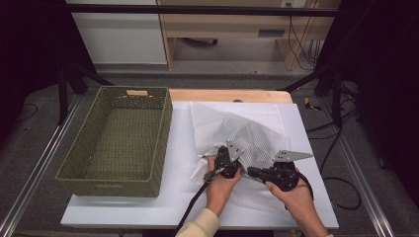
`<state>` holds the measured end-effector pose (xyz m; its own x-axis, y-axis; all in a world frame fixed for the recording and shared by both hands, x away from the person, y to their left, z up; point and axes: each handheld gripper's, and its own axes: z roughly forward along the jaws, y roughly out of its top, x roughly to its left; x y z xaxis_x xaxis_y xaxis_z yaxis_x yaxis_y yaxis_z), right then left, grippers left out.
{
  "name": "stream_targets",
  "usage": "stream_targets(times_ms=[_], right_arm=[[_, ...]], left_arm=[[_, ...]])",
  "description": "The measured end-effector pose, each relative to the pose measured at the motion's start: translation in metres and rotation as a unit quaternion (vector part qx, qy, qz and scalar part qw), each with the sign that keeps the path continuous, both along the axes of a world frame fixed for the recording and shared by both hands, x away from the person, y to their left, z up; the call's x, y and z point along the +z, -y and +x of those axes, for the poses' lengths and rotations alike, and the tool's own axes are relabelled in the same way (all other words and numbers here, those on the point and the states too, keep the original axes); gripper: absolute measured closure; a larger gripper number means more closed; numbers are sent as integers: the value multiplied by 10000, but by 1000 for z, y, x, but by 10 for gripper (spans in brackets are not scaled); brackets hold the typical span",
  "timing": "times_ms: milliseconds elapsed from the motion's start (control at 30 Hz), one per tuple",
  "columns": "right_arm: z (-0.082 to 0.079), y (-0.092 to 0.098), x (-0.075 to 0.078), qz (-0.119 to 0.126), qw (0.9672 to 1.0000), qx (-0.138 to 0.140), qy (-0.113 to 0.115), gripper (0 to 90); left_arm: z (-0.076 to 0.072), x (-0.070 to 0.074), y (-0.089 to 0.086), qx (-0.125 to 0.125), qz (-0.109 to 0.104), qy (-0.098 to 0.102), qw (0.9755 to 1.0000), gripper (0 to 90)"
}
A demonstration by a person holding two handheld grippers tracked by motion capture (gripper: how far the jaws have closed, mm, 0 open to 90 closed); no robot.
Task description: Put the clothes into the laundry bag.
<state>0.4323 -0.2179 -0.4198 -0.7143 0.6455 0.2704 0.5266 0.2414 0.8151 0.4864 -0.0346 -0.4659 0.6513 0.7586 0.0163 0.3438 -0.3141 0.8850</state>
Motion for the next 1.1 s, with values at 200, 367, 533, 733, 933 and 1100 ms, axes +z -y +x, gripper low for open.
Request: stream_targets(times_ms=[200, 367, 533, 733, 933, 1100], right_arm=[[3, 0, 0, 18, 10000, -78, -1, 900], [5, 1, -1, 46, 9999, -133, 2, 900], [6, 2, -1, 59, 9998, -165, 2, 900], [4, 3, 3, 99, 9998, -187, 44, 900], [2, 3, 7, 93, 9997, -200, 96, 900], [2, 1, 7, 79, 9997, -195, 94, 900]], left_arm=[[4, 0, 1, 26, -27, 16, 10000, 900], [8, -1, 2, 39, -38, 49, 10000, 900], [8, 0, 2, 7, -30, -32, 10000, 900], [-9, 9, -12, -138, -78, -191, 9997, 900], [-37, 23, -38, -301, -76, -221, 9993, 900], [-48, 24, -53, -453, 199, -439, 9978, 900]])
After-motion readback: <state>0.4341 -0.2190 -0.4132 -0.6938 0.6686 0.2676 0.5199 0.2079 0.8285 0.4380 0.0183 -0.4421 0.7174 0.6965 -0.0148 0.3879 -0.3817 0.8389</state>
